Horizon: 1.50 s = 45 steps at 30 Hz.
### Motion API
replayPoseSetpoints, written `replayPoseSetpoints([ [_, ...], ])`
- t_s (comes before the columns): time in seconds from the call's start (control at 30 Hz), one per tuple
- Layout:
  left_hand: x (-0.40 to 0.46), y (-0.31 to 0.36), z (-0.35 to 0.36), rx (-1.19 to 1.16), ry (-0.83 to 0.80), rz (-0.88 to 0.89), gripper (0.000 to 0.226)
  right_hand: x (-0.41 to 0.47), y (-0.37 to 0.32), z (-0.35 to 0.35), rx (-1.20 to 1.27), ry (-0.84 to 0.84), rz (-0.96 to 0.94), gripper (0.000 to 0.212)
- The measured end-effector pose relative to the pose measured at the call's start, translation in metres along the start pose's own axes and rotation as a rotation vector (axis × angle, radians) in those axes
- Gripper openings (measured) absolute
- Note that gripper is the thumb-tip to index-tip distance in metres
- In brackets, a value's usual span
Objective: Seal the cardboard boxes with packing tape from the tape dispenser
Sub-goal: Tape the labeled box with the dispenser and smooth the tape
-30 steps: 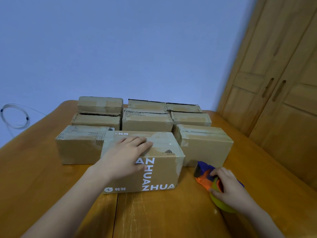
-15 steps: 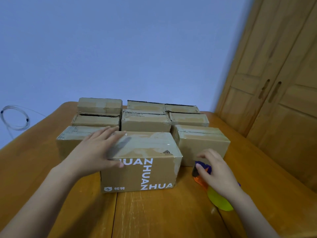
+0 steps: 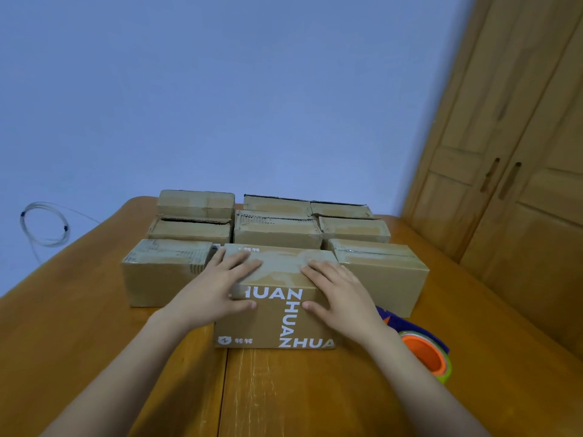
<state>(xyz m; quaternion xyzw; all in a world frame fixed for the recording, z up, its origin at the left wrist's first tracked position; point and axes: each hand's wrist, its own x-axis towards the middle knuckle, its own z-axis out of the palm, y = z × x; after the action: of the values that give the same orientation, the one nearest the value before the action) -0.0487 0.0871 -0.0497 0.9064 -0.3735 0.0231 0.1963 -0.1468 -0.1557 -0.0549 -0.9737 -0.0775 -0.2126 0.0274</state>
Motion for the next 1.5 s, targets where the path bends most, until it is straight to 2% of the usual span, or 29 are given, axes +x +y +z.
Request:
replayPoseSetpoints([
  [0.5, 0.043, -0.014, -0.003, 0.015, 0.007, -0.04, 0.077, 0.044, 0.008, 0.007, -0.053, -0.106, 0.081, 0.059],
  [0.73, 0.042, -0.011, 0.002, 0.123, 0.051, -0.088, 0.078, 0.052, 0.011, 0.0, 0.007, -0.155, 0.119, 0.065],
  [0.83, 0.043, -0.009, 0.001, 0.118, 0.059, -0.113, 0.08, 0.067, 0.001, -0.015, 0.064, -0.219, 0.204, 0.054],
  [1.0, 0.047, -0.007, -0.002, 0.054, 0.091, -0.164, 0.081, 0.108, -0.02, -0.028, -0.098, -0.308, 0.272, 0.045],
  [1.13, 0.055, 0.003, -0.009, 0.094, 0.096, -0.184, 0.068, 0.129, -0.044, -0.025, -0.345, -0.369, 0.215, 0.012],
  [1.17, 0.058, 0.005, -0.013, 0.116, 0.101, -0.183, 0.062, 0.133, -0.049, -0.022, -0.384, -0.37, 0.194, 0.009],
  [1.23, 0.066, 0.007, -0.02, 0.173, 0.122, -0.161, 0.052, 0.137, -0.053, -0.017, -0.439, -0.368, 0.172, 0.014],
  [1.37, 0.084, 0.006, -0.029, 0.276, 0.118, -0.115, 0.05, 0.14, -0.045, -0.009, -0.493, -0.276, 0.123, 0.025],
  [1.5, 0.111, 0.004, -0.046, 0.473, 0.036, -0.091, 0.034, 0.147, -0.026, -0.012, -0.403, -0.269, 0.114, 0.021],
])
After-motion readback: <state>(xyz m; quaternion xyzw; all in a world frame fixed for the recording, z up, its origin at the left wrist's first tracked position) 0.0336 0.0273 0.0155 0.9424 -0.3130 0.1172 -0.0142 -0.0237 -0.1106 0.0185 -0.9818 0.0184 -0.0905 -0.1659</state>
